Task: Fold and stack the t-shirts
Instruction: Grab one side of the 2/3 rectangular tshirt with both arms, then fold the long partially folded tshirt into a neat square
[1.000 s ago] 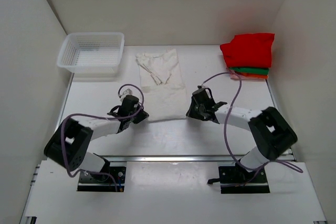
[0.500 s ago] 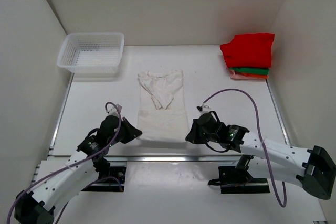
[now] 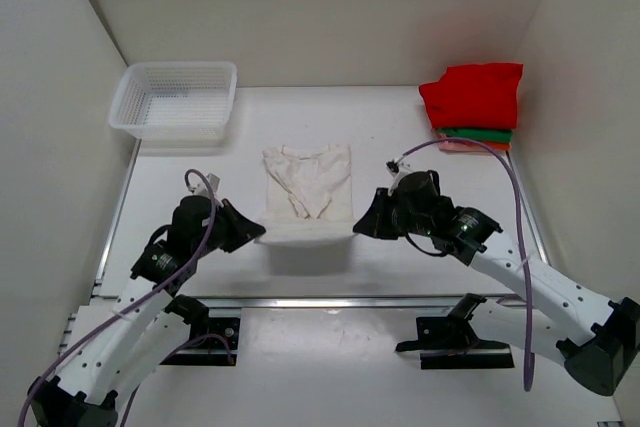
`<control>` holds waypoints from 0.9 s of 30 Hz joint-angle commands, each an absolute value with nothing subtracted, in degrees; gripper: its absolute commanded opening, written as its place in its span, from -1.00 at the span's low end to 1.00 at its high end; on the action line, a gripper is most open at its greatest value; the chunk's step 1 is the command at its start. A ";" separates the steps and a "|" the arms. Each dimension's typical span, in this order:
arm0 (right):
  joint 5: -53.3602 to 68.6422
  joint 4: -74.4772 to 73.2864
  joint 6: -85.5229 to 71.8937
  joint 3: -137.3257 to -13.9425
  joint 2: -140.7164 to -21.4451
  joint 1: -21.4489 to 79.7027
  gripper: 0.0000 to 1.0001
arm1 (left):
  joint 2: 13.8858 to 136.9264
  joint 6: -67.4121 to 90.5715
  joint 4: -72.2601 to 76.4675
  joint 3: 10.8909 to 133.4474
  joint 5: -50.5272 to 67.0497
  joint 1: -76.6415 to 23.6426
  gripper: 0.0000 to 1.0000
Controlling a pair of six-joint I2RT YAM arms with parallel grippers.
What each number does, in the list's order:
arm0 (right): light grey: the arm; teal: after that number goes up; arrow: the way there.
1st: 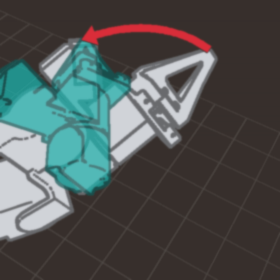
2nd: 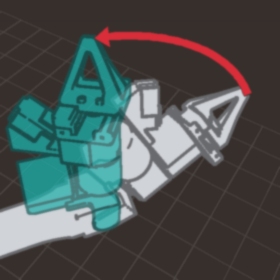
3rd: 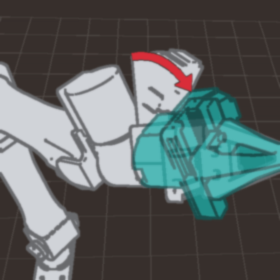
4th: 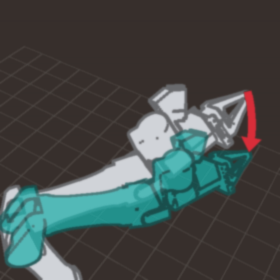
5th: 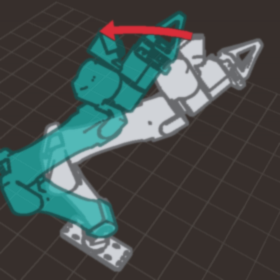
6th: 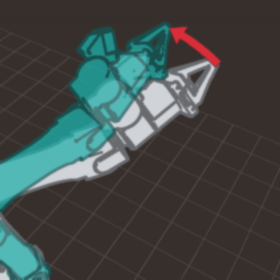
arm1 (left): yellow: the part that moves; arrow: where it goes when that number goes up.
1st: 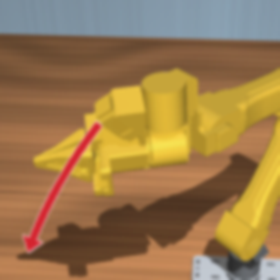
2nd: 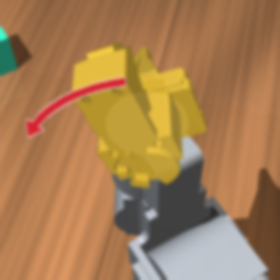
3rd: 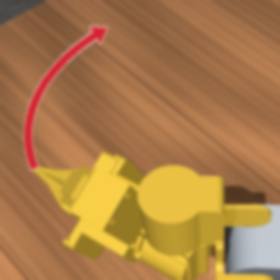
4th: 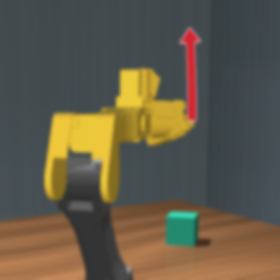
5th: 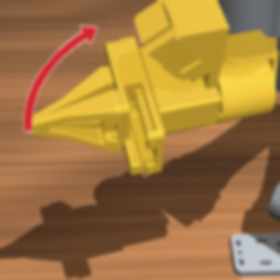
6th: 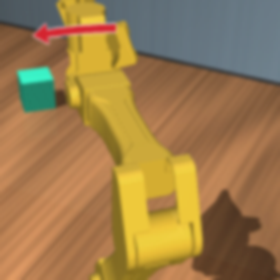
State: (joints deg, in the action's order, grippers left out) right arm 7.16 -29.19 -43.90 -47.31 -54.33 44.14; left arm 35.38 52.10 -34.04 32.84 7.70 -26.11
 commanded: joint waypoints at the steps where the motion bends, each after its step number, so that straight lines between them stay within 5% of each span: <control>1: 13.87 -29.54 -38.94 -52.11 -58.08 37.99 -0.98 | 40.33 48.79 -29.36 37.70 10.35 -21.28 -0.96; 7: 21.78 -24.26 -34.02 -57.82 -68.70 25.68 -1.00 | 53.50 47.20 -17.08 40.07 12.22 -13.45 -0.87; 19: 28.65 -15.56 -30.15 -75.74 -96.14 17.14 -0.99 | 85.57 45.88 -1.33 53.87 13.27 -9.85 -0.78; 27: 28.92 -16.52 -26.64 -100.33 -120.20 15.74 -0.98 | 104.13 49.21 8.16 65.90 13.18 -5.54 -0.42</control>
